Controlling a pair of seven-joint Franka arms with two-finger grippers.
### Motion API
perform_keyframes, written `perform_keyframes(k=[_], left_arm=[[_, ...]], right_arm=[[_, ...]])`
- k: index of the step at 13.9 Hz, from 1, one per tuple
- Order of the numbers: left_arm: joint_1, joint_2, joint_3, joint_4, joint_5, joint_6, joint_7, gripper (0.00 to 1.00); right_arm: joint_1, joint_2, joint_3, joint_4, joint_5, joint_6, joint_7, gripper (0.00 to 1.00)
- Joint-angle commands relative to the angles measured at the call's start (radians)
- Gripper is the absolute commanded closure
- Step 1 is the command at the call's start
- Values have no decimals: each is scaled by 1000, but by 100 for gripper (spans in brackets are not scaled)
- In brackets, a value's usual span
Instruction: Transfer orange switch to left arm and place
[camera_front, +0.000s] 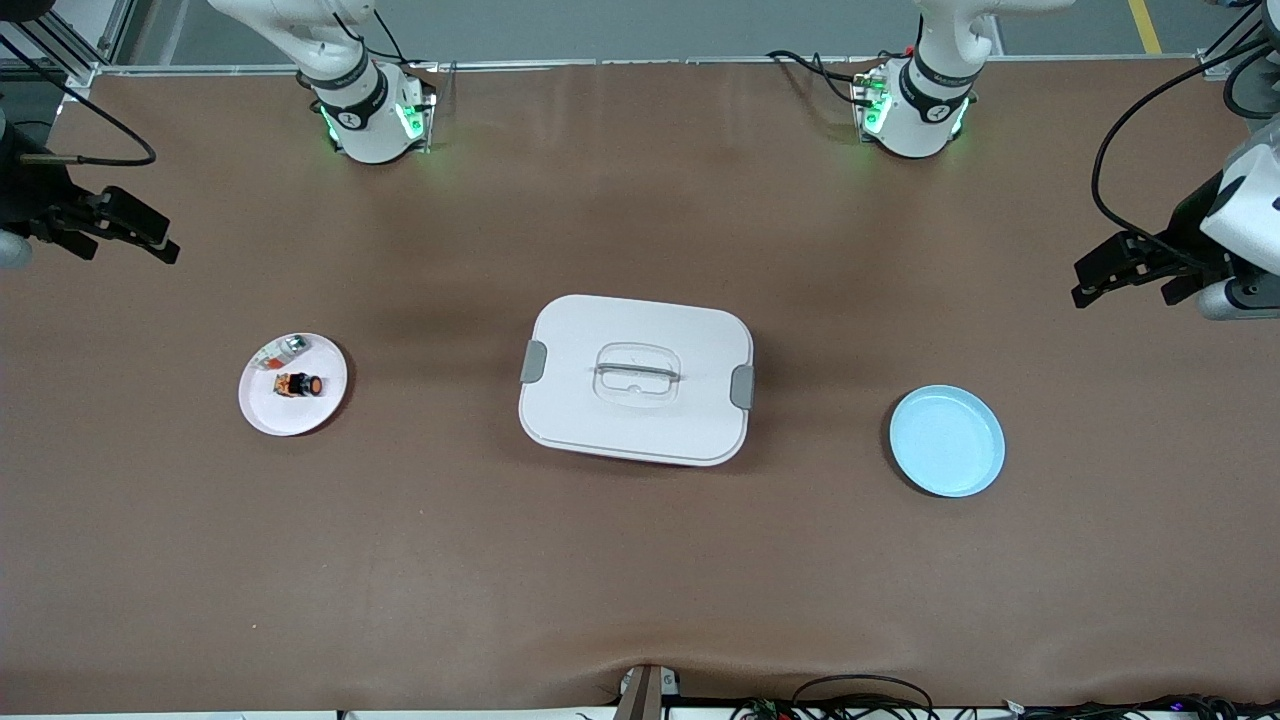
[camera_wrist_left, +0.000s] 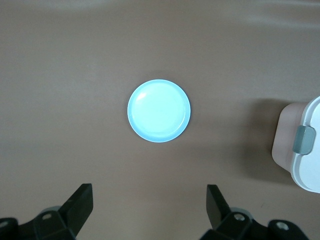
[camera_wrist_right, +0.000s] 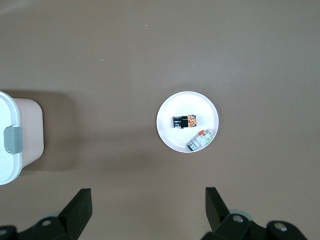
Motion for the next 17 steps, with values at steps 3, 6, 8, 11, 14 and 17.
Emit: perform_keyframes(k=[3, 6, 8, 11, 14, 17], left_arm=[[5, 9, 1, 23, 0, -22, 18, 0], [3, 9, 1, 23, 0, -22, 18, 0], [0, 9, 1, 23, 0, -22, 18, 0], [0, 9, 1, 23, 0, -22, 18, 0], [0, 9, 1, 23, 0, -22, 18, 0], [0, 9, 1, 23, 0, -22, 18, 0]], right_arm=[[-13, 2, -1, 2, -14, 0, 8, 0], [-13, 6, 2, 10, -14, -1, 8, 0], [-22, 19, -3, 10, -11, 11, -1, 0], [-29, 64, -4, 41, -15, 27, -6, 0], [-35, 129, -4, 82, -20, 45, -8, 0], [-22, 206, -4, 78, -40, 46, 8, 0]])
